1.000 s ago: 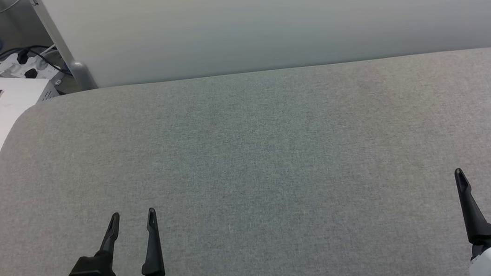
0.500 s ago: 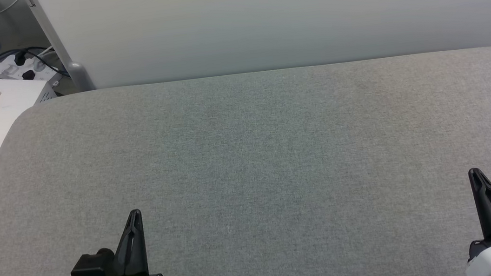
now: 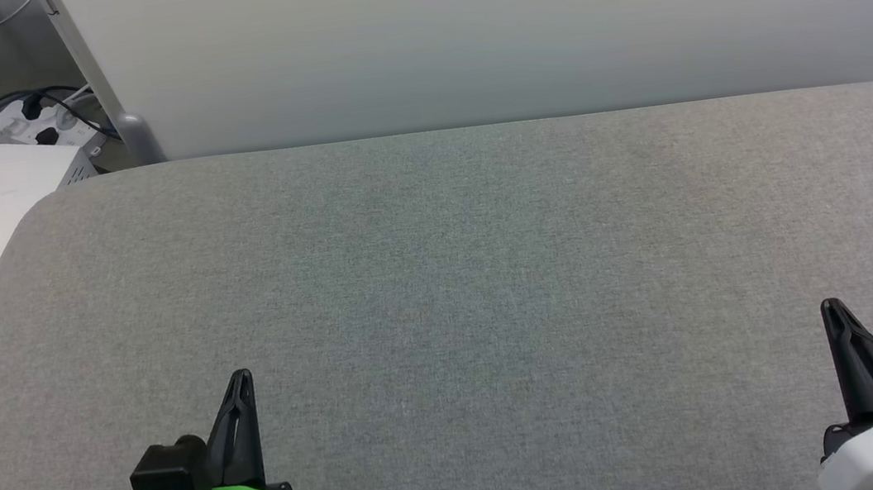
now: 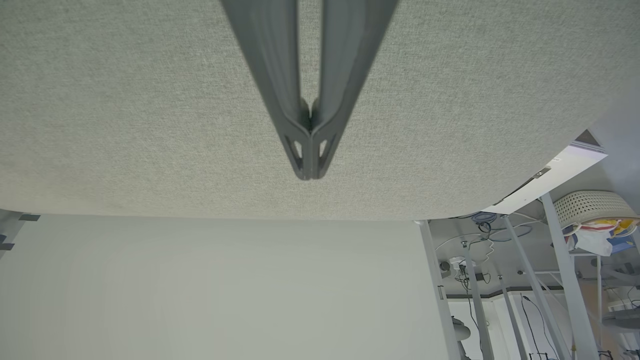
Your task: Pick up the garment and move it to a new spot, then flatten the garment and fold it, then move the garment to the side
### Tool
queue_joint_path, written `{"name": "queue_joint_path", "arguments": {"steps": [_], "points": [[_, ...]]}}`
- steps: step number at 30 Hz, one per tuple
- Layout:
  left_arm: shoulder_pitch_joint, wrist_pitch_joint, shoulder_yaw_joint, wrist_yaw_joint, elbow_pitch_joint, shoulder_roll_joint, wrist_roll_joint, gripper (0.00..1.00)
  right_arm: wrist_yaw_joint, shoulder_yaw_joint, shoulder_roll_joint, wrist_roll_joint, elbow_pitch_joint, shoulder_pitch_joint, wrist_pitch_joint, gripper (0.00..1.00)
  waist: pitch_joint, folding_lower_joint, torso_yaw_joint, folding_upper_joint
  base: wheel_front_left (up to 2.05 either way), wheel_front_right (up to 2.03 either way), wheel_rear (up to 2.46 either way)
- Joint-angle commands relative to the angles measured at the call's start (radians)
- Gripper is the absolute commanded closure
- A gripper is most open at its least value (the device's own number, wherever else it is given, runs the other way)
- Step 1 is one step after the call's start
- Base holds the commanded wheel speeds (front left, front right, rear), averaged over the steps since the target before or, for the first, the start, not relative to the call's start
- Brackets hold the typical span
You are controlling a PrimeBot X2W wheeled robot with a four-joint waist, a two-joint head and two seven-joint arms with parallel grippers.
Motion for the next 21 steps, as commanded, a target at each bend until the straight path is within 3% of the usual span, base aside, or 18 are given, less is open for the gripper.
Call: {"name": "queue_joint_path", "arguments": {"steps": [1,21], "points": [[-0.004,0.005,0.005,0.005,-0.005,-0.007,0.011,1.0,0.0,0.004,0.003,-0.012,0.007,-0.021,0.005,1.0,0.0,0.0,-0.001,0.0,0.0,0.0,0.0],[-0.007,0.049,0.015,0.017,-0.032,-0.021,0.045,1.0,0.0,0.02,0.011,-0.041,0.041,-0.051,0.014,1.0,-0.002,0.0,-0.009,0.0,0.0,0.0,0.0]]}}
